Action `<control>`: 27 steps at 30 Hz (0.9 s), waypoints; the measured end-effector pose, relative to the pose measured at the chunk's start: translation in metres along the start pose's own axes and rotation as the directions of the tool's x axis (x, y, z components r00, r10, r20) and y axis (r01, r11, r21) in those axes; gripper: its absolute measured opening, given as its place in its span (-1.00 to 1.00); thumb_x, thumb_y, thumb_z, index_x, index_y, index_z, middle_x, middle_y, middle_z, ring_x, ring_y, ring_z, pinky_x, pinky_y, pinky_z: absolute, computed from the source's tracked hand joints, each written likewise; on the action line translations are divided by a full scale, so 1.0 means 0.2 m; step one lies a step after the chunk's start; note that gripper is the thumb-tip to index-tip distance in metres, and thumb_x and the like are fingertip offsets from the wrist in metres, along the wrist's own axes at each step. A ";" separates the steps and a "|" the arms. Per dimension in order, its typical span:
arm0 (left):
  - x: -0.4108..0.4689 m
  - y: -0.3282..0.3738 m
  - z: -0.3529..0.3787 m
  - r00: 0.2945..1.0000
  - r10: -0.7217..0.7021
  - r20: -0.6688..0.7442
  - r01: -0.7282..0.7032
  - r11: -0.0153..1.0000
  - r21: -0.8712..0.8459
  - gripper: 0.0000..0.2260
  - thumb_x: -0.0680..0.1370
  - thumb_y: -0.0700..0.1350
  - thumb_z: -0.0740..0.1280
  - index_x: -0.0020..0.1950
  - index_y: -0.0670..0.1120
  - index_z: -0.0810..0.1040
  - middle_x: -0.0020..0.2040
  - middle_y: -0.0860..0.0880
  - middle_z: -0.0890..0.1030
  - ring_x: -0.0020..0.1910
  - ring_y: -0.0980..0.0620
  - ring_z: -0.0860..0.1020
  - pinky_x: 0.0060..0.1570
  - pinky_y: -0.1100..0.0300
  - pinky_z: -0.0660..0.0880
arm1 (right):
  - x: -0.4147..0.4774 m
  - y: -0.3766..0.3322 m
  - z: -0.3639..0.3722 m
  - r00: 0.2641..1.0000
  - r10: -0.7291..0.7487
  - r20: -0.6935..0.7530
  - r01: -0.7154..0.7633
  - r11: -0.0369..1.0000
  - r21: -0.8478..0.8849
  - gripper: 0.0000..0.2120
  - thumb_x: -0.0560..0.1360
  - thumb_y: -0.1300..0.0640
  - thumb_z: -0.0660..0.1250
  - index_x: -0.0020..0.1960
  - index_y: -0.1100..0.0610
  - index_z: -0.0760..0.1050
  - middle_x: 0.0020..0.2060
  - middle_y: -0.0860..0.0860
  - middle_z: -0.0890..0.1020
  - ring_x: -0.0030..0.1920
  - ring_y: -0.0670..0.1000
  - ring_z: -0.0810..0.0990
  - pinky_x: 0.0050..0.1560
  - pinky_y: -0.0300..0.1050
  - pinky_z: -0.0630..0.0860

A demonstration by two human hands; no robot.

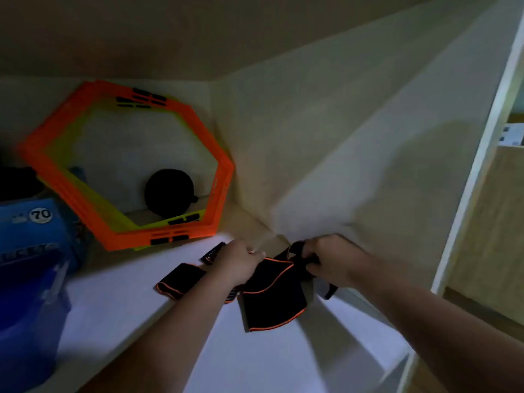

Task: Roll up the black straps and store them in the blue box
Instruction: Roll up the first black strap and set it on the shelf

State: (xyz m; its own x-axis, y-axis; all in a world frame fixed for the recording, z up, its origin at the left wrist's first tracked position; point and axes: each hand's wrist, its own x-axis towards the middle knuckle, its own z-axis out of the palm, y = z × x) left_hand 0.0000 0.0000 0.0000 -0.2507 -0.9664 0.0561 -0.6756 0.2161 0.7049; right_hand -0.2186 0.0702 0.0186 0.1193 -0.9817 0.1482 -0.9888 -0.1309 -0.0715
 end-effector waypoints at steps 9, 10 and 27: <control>-0.07 -0.09 0.10 0.987 -0.016 0.158 -0.006 0.990 0.138 -0.89 0.41 -0.20 0.37 -0.13 -0.22 0.59 -0.34 -0.10 0.54 -0.40 -0.06 0.52 -0.40 0.21 0.38 | 0.12 -0.06 0.12 0.979 -0.203 -0.024 0.194 0.959 -0.209 -0.49 0.51 0.19 0.31 0.41 -0.13 0.39 0.35 0.00 0.37 0.20 0.20 0.48 0.11 0.10 0.56; -0.08 -0.10 0.10 0.990 -0.002 0.140 -0.020 0.988 0.156 -0.88 0.41 -0.18 0.38 -0.09 -0.18 0.60 -0.29 -0.09 0.57 -0.33 -0.05 0.55 -0.36 0.21 0.40 | 0.13 -0.06 0.13 0.976 -0.215 0.015 0.213 0.951 -0.226 -0.50 0.51 0.18 0.30 0.40 -0.16 0.40 0.38 0.00 0.35 0.20 0.20 0.49 0.13 0.09 0.56; -0.50 -0.32 -0.09 0.974 0.147 -0.172 -0.118 0.978 0.171 -0.42 0.37 -0.11 0.32 0.35 0.26 0.33 -0.09 0.14 0.53 -0.13 0.06 0.57 -0.08 0.09 0.52 | -0.11 0.01 0.29 0.958 -0.266 0.104 0.260 0.963 0.074 -0.76 0.40 0.11 0.23 -0.01 0.06 0.62 0.02 -0.06 0.66 -0.02 -0.03 0.66 0.00 -0.07 0.56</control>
State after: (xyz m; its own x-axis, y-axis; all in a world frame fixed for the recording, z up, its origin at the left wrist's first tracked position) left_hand 0.0818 0.0803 -0.0383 -0.2244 -0.9333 0.2804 -0.7498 0.3491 0.5621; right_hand -0.2175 0.0836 -0.0420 0.3871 -0.9202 0.0590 -0.9144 -0.3913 -0.1035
